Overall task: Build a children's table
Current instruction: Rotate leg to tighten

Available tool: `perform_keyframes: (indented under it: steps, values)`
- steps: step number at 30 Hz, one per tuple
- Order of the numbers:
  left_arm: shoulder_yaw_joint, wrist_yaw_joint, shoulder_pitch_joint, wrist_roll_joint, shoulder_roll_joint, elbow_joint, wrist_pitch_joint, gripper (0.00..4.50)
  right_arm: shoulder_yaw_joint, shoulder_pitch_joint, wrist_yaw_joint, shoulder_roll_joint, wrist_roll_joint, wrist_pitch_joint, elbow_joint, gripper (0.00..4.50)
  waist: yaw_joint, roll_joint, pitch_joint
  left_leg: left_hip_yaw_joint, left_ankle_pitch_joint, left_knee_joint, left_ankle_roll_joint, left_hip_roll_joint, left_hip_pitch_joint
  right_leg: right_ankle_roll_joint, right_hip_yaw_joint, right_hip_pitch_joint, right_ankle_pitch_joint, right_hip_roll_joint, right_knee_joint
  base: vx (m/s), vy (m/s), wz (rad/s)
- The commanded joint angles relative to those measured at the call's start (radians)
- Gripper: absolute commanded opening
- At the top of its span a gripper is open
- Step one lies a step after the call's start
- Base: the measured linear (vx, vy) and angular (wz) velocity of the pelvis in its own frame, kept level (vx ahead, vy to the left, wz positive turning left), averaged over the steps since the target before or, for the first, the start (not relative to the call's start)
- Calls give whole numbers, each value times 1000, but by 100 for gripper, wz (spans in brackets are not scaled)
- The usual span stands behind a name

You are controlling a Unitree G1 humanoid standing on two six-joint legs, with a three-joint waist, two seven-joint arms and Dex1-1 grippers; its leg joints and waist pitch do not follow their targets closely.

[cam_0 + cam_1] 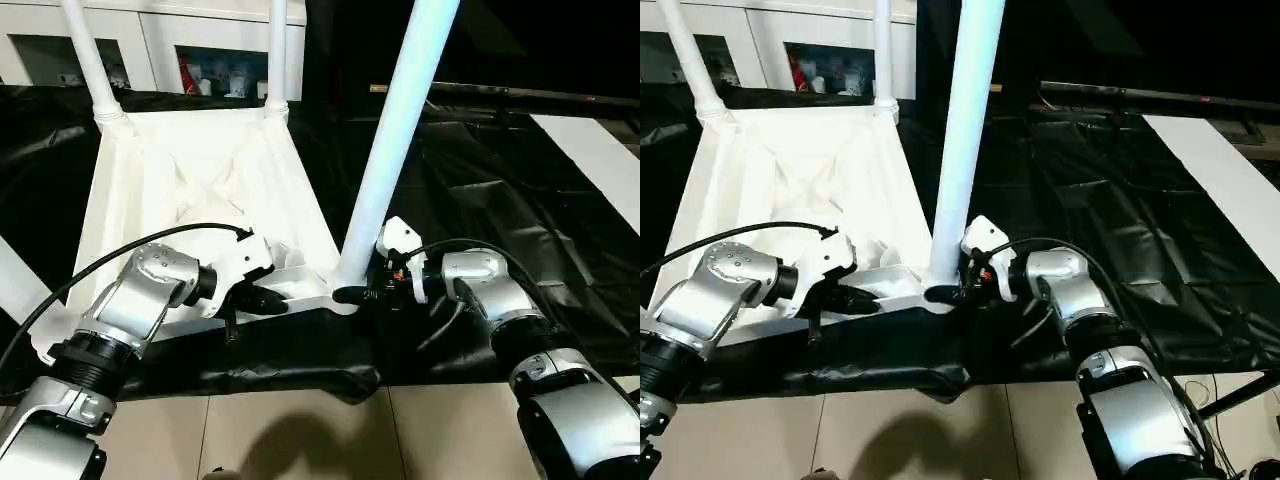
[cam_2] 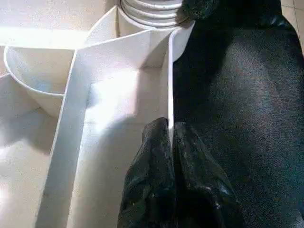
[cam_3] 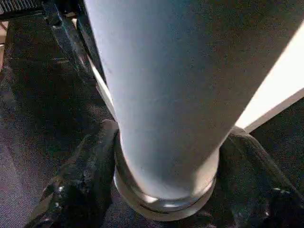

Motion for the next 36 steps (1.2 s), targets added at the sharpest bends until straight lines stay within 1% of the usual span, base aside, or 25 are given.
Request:
perform_keyframes:
  steps: [1,3,5,7,8,9,10,11,12,13,15,16,17,18,20,21,25,26,30,31,32,33,34,35,36]
  values:
    - [-71,-48,25,15,-1,23,13,0,-2,8,-13,-4,-2,11,-4,273,0,21,-64,14,-143,-53,31,-7,5,-264,40,62,27,-45,-56,0,0,0]
    - [-71,-35,25,23,-2,30,16,0,-10,10,-45,3,-4,15,7,268,-1,25,-65,13,-145,-54,27,-7,6,-267,40,62,32,-45,-55,0,0,0]
    - [-47,38,13,29,-36,59,23,0,-47,-2,-195,35,-5,22,57,268,-5,21,-60,14,-163,-56,18,-8,6,-266,41,58,7,-45,-58,0,0,0]
    - [-9,145,-6,30,-93,100,35,0,-90,-16,-377,78,2,42,111,266,-8,15,-52,12,-231,-63,-8,-9,10,-241,41,56,-131,-48,-72,0,0,0]
    - [-9,145,-6,30,-93,100,35,0,-90,-16,-377,78,2,42,111,266,-8,18,-50,9,-276,-66,-25,-9,16,-211,41,53,-245,-52,-84,-52,-3,-3]
    - [10,194,-15,29,-119,118,42,0,-107,-21,-447,96,8,53,129,266,-9,16,-52,8,-283,-66,-29,-7,17,-200,42,54,-274,-55,-86,-52,-3,-3]
    - [34,256,-27,27,-150,141,52,0,-124,-27,-513,114,16,63,146,266,-13,11,-51,8,-278,-66,-32,-7,12,-185,42,52,-296,-53,-89,0,0,0]
    - [34,256,-27,27,-150,141,52,0,-124,-27,-513,114,16,63,146,266,-11,14,-51,7,-288,-67,-30,-8,15,-172,41,48,-322,-53,-92,0,0,0]
    - [40,273,-31,27,-158,148,55,0,-130,-30,-537,121,19,68,150,266,-10,14,-52,6,-292,-66,-27,-7,16,-169,41,47,-328,-55,-93,0,0,0]
    - [70,361,-50,26,-200,181,69,0,-161,-42,-661,154,35,90,171,265,-14,13,-49,8,-288,-66,-26,-9,12,-165,43,44,-328,-52,-93,0,0,0]
    - [118,532,-101,26,-287,268,76,0,-216,-70,-902,229,67,125,207,265,-15,20,-52,7,-302,-64,-40,-9,23,-157,42,35,-341,-51,-95,0,0,0]
    - [123,550,-107,27,-296,278,74,0,-222,-73,-926,237,71,128,210,265,-17,17,-54,7,-301,-64,-46,-11,22,-151,42,36,-326,-49,-93,0,0,0]
    - [135,638,-135,35,-337,328,45,0,-236,-87,-1015,276,77,128,221,265,-16,16,-53,8,-300,-65,-46,-13,19,-139,41,35,-325,-47,-95,0,0,0]
    - [135,638,-135,35,-337,328,45,0,-236,-87,-1015,276,77,128,221,265,-13,15,-54,9,-303,-64,-43,-12,22,-134,41,33,-323,-47,-97,0,0,0]
    - [132,674,-152,43,-357,358,21,0,-218,-94,-1003,299,62,95,221,265,-6,13,-56,9,-278,-64,-21,-14,10,-122,41,40,-300,-50,-95,0,0,0]
    - [123,675,-159,53,-361,367,18,0,-207,-96,-979,305,47,69,219,265,-5,13,-57,10,-269,-62,-17,-14,10,-122,42,39,-286,-49,-95,0,0,0]
    - [96,624,-158,71,-352,363,40,0,-202,-92,-846,300,52,23,204,265,-1,15,-59,12,-216,-60,4,-14,2,-149,42,48,-187,-49,-84,0,0,0]
    - [95,622,-158,73,-352,363,41,0,-203,-93,-839,299,53,20,204,321,-1,16,-58,13,-211,-59,9,-14,2,-155,42,48,-180,-49,-83,0,0,0]
    - [54,514,-148,86,-304,347,35,0,-188,-81,-630,235,67,0,149,341,-2,13,-55,10,-225,-62,25,-14,-3,-154,39,53,-213,-50,-88,0,0,0]
    - [54,512,-148,87,-303,347,35,0,-188,-81,-628,234,67,0,148,357,-8,11,-54,7,-221,-64,24,-14,-13,-144,36,60,-243,-53,-88,0,0,0]
    - [49,498,-146,87,-297,345,36,0,-183,-81,-609,222,64,1,143,357,-12,11,-55,4,-209,-66,16,-14,-17,-138,35,63,-256,-53,-88,0,0,0]
    - [36,455,-139,83,-278,334,32,0,-162,-76,-536,189,62,10,120,380,-14,13,-55,4,-211,-66,15,-13,-14,-140,35,60,-259,-54,-89,0,0,0]
    - [28,426,-135,80,-266,328,30,0,-148,-74,-486,166,61,17,105,380,-19,8,-54,6,-223,-63,22,-13,-8,-146,36,54,-265,-52,-91,0,0,0]
    - [12,370,-124,74,-246,306,6,0,-125,-66,-415,132,55,17,83,386,-17,10,-54,6,-229,-62,25,-12,-4,-152,36,52,-267,-54,-93,0,0,0]
    - [3,333,-116,69,-233,291,-12,0,-110,-61,-371,111,52,17,69,386,-17,-2,-53,6,-217,-61,39,-11,-10,-157,36,58,-264,-55,-90,0,0,0]
